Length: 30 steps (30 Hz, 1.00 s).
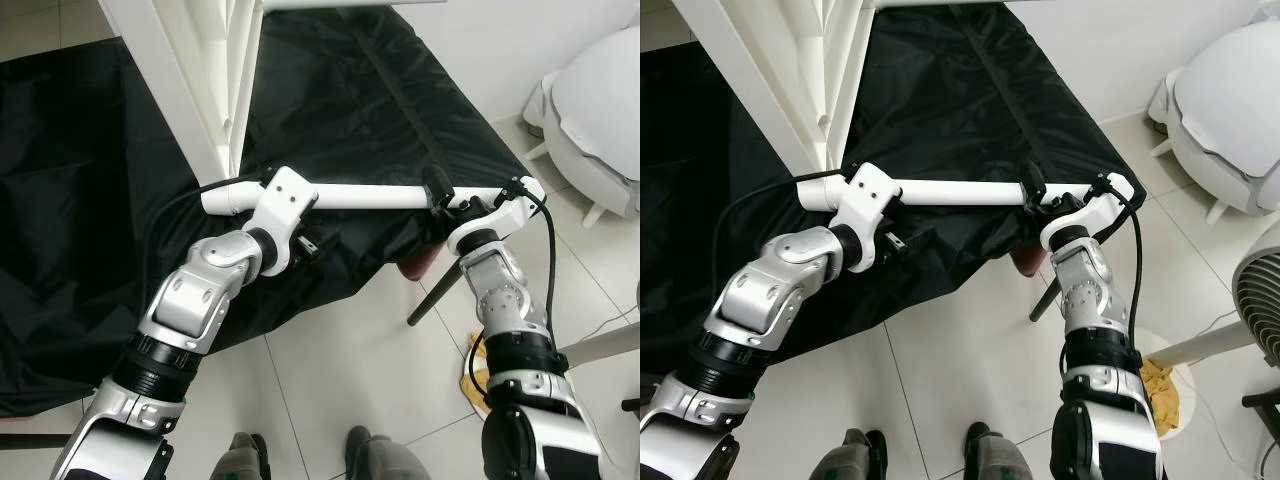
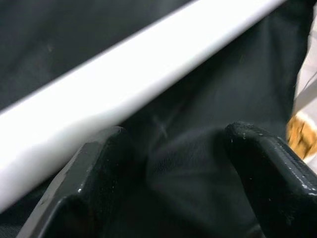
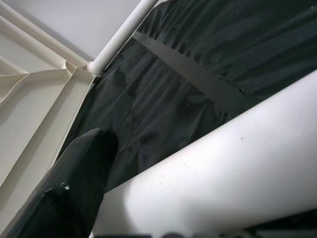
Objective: Building children table
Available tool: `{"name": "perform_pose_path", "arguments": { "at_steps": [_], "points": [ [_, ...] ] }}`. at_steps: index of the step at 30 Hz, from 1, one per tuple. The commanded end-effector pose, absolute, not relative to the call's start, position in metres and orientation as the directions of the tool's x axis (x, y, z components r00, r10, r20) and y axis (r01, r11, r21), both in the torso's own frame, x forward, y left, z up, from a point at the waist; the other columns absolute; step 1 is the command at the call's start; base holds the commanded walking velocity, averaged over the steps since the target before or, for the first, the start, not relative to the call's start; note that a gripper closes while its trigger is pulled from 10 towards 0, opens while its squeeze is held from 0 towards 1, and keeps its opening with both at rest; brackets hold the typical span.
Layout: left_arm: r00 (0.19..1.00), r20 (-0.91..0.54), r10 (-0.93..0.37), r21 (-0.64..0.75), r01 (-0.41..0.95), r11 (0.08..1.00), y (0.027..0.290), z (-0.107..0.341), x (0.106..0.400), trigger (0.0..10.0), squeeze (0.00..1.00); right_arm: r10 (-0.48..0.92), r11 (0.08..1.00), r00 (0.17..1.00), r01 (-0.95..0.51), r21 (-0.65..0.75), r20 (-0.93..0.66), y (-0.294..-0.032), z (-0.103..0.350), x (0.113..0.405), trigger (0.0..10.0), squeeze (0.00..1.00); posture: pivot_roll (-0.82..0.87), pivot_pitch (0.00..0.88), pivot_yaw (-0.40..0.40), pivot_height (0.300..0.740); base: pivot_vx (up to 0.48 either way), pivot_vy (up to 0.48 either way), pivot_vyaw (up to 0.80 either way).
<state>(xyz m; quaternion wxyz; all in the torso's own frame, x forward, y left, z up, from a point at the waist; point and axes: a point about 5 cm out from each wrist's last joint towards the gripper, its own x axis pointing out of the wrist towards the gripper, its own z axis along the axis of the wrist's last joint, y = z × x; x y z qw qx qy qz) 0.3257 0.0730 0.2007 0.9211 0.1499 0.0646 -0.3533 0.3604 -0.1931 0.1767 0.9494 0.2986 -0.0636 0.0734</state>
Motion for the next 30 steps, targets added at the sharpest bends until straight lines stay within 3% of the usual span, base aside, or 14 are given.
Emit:
{"name": "perform_pose_path", "arguments": {
  "at_steps": [1,14,21,30],
  "points": [
    [0.778,-0.225,-0.586,0.276,0.628,0.728,0.072,0.199,0.331,10.0,0.0,0.149,0.848,0.987,-0.099,0.52,-0.055,-0.183,0.131,0.348,10.0,0.0,0.02,0.257,0.052,0.74,0.0,0.0,0.0],
    [0.852,-0.167,-0.496,0.313,0.523,0.793,0.057,0.208,0.35,10.0,0.0,0.224,0.83,0.974,-0.172,0.53,-0.034,-0.17,0.131,0.326,10.0,0.0,0.01,0.272,0.052,0.74,0.0,0.0,0.0],
    [0.893,-0.095,-0.439,0.286,0.447,0.847,0.054,0.223,0.362,10.0,0.0,0.343,0.82,0.937,-0.265,0.508,-0.065,-0.159,0.124,0.298,10.0,0.0,0.01,0.274,0.05,0.74,0.0,0.0,0.0],
    [0.91,-0.057,-0.411,0.3,0.408,0.862,0.053,0.232,0.366,10.0,0.0,0.325,0.822,0.944,-0.251,0.511,-0.059,-0.168,0.131,0.306,10.0,0.0,0.0,0.27,0.05,0.74,0.0,0.0,0.0]
  ]
}}
